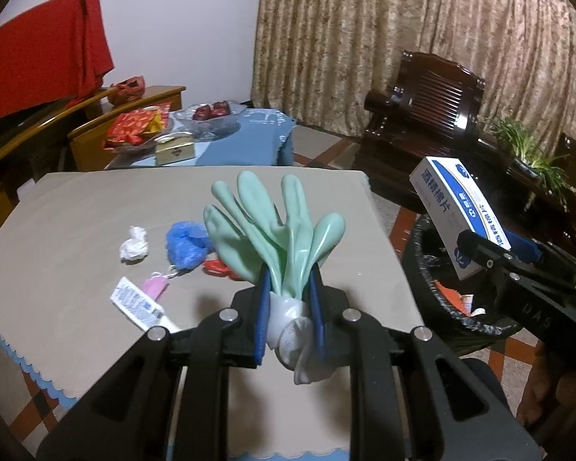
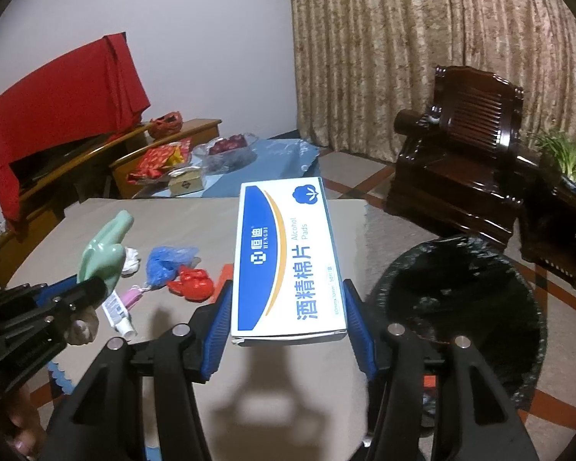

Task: Collect trash
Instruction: 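Lift the glove and box and carry both tools over the black bin, then open both tools over the bin to drop the glove and box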

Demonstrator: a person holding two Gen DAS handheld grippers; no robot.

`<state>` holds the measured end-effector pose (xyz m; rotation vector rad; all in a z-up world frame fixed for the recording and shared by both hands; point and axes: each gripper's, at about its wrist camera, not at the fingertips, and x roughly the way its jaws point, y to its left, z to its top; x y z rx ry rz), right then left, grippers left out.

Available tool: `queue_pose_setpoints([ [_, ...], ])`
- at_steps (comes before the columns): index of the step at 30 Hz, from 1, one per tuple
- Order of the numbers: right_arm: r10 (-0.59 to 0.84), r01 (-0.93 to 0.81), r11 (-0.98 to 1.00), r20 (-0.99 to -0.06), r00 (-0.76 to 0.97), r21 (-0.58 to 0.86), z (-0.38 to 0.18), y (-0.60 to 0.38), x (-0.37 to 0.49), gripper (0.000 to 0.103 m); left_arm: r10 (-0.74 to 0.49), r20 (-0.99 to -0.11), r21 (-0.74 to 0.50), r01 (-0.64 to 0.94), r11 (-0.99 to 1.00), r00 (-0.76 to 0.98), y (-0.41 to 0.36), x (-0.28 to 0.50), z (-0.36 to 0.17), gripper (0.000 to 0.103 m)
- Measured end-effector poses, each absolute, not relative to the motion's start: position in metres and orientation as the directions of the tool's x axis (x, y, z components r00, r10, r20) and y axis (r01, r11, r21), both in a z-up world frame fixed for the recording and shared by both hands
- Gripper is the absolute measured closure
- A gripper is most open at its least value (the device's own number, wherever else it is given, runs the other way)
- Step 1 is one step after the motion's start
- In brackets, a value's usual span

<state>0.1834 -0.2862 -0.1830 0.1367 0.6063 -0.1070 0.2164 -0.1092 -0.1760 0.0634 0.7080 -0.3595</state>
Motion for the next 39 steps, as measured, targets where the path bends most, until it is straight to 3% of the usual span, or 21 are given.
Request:
queue_pose_setpoints([
  [16, -0.173, 0.272, 0.959, -0.59, 0.789, 0.083, -0.196, -0.391, 0.166, 0.049, -0.349, -0.68, -0.056, 0.429, 0.901, 0.644, -0.218, 0.211, -0.192, 0.085],
  [39, -0.275, 0.461, 0.885, -0.732, 0.623, 0.06, -0.28, -0.549, 0.176, 0.048, -0.4, -0.771, -0.053, 0.576, 0.815, 0.495, -0.404, 0.237, -0.26, 0.081],
])
